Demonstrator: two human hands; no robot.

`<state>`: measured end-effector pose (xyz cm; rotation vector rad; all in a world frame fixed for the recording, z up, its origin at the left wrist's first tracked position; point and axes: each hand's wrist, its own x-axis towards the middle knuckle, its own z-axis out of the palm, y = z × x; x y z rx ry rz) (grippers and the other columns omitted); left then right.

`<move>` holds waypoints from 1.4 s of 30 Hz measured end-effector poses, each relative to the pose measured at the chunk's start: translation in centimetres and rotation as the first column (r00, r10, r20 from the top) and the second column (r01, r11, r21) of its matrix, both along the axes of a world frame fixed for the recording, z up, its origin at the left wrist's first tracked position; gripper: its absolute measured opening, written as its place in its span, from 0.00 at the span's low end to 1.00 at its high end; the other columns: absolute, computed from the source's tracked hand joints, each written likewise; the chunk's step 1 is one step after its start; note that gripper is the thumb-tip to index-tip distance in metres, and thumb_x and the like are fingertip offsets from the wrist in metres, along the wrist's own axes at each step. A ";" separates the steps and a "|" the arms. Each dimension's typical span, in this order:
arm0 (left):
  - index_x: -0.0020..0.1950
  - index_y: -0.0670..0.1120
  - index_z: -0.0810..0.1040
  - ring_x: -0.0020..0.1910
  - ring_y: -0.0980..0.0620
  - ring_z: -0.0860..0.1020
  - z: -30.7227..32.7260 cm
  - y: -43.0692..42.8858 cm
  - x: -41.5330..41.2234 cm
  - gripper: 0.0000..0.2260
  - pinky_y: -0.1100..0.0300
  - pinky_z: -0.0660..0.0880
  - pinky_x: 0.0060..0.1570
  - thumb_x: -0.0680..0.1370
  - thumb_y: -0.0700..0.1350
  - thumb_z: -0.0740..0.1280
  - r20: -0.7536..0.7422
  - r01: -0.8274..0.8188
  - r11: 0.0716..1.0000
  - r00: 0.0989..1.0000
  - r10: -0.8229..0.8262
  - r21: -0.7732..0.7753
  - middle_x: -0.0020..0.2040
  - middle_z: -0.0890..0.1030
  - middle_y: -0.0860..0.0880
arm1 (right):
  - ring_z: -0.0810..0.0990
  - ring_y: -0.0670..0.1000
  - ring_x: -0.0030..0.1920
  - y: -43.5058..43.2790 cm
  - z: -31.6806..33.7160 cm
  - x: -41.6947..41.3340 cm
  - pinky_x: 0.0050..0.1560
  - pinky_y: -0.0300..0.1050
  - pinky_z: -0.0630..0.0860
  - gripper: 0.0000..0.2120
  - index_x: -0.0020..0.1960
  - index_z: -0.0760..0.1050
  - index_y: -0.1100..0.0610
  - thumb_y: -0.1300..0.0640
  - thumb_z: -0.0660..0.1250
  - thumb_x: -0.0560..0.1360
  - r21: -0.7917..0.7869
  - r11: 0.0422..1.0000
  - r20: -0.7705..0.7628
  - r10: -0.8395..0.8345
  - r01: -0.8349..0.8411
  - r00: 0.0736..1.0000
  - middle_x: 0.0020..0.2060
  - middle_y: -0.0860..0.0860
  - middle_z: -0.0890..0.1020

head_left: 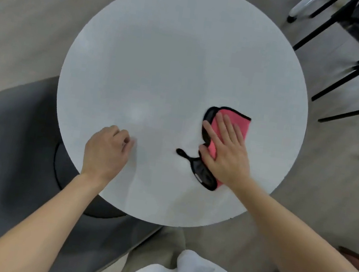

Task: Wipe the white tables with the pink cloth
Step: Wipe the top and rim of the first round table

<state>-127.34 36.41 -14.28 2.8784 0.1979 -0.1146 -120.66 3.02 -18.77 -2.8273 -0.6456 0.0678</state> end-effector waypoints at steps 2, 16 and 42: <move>0.43 0.44 0.82 0.37 0.47 0.72 -0.4 0.3 -1.1 0.12 0.50 0.72 0.34 0.85 0.47 0.71 0.016 0.045 0.999 0.999 -0.045 0.007 0.39 0.74 0.50 | 0.49 0.55 0.88 -3.4 0.0 -0.1 0.85 0.63 0.54 0.34 0.88 0.58 0.49 0.40 0.61 0.86 -0.056 0.988 -0.008 -0.142 0.142 0.990 0.88 0.55 0.53; 0.69 0.42 0.80 0.44 0.39 0.77 -0.8 5.4 -12.0 0.14 0.42 0.77 0.43 0.82 0.37 0.68 -0.030 0.137 0.978 0.991 -0.134 0.158 0.53 0.78 0.41 | 0.49 0.61 0.88 18.0 -1.7 -9.9 0.85 0.65 0.50 0.36 0.88 0.59 0.54 0.36 0.56 0.86 0.030 0.999 -0.024 -0.013 0.013 1.000 0.87 0.62 0.54; 0.51 0.51 0.79 0.55 0.44 0.82 0.2 -12.7 -5.2 0.05 0.50 0.78 0.61 0.79 0.51 0.70 -0.411 -0.126 0.905 0.910 -0.058 -0.407 0.52 0.84 0.50 | 0.76 0.55 0.33 4.2 3.9 -17.5 0.36 0.48 0.68 0.28 0.34 0.73 0.58 0.39 0.67 0.83 0.097 0.407 -0.716 -0.605 0.908 0.347 0.29 0.52 0.76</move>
